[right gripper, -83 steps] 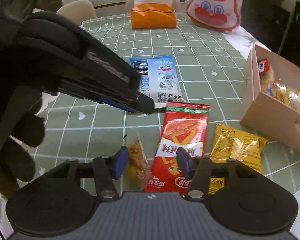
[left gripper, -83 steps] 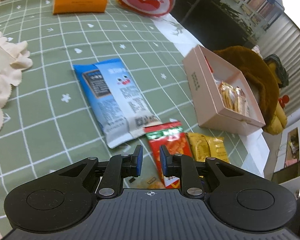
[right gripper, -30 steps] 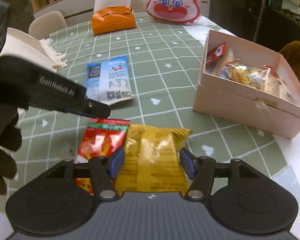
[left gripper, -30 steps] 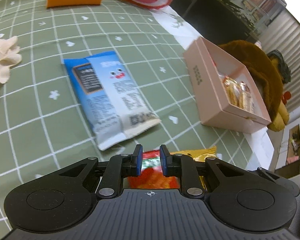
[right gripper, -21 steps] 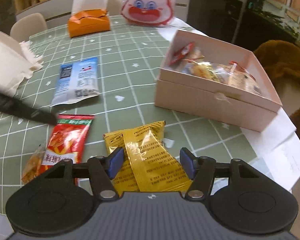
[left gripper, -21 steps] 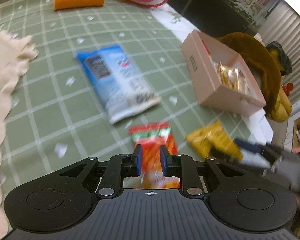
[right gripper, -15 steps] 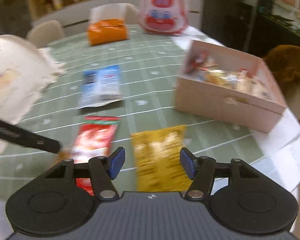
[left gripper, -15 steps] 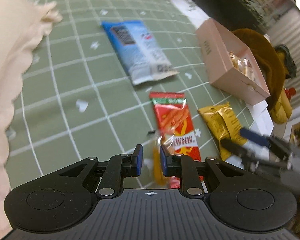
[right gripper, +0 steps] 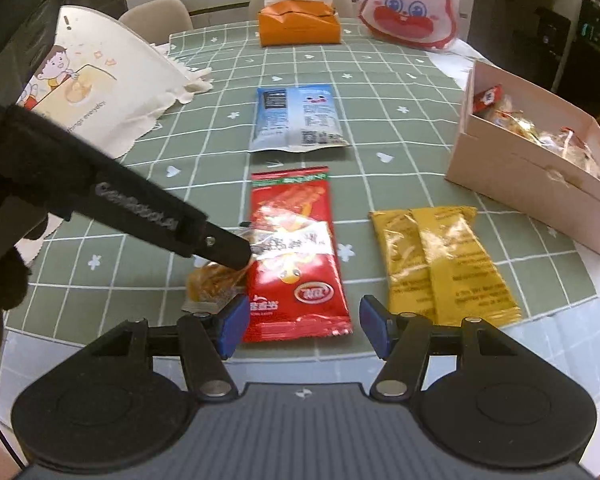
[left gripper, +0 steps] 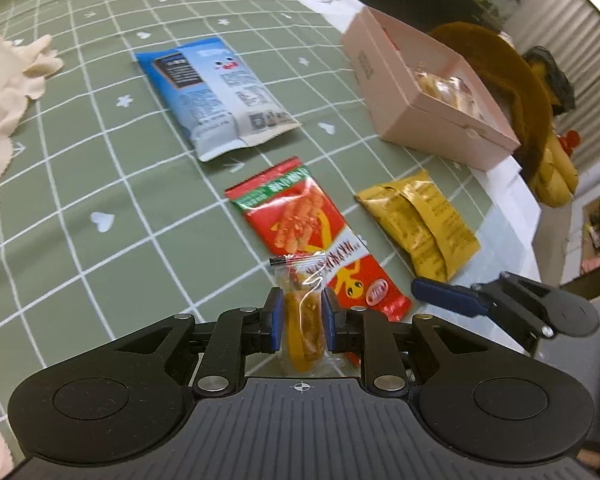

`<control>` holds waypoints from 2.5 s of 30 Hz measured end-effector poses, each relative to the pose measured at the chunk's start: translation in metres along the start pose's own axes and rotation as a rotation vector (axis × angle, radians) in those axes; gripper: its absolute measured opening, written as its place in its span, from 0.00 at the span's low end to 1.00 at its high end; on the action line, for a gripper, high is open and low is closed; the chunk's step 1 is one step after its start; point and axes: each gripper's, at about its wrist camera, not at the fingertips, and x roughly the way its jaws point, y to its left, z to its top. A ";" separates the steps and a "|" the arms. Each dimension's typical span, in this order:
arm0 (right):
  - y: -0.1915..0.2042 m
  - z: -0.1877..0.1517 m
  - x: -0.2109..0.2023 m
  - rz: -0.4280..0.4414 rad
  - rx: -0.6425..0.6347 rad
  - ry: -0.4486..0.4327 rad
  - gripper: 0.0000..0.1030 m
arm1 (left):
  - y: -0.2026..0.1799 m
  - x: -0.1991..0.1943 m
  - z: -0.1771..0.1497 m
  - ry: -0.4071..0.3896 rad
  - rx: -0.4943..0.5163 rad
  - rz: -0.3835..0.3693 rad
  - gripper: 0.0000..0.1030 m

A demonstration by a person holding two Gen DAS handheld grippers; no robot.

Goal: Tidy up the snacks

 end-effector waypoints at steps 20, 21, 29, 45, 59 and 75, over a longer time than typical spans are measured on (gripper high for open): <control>-0.022 -0.008 0.004 -0.060 0.035 -0.011 0.66 | 0.003 -0.001 0.005 -0.083 0.158 0.128 0.25; -0.022 -0.009 0.005 -0.059 0.041 -0.012 0.69 | 0.004 -0.005 0.004 -0.082 0.151 0.113 0.25; -0.020 -0.017 0.008 -0.079 0.047 -0.066 0.82 | 0.003 -0.009 -0.009 -0.055 0.180 0.071 0.28; -0.017 -0.014 0.015 -0.067 0.037 -0.037 0.97 | 0.001 0.007 0.003 -0.031 0.150 0.064 0.24; 0.000 0.029 0.041 0.018 0.035 -0.059 0.89 | 0.032 -0.011 0.009 -0.101 -0.051 0.046 0.24; -0.032 0.018 0.003 -0.085 0.048 -0.023 0.43 | 0.005 -0.006 0.016 -0.088 -0.006 -0.035 0.24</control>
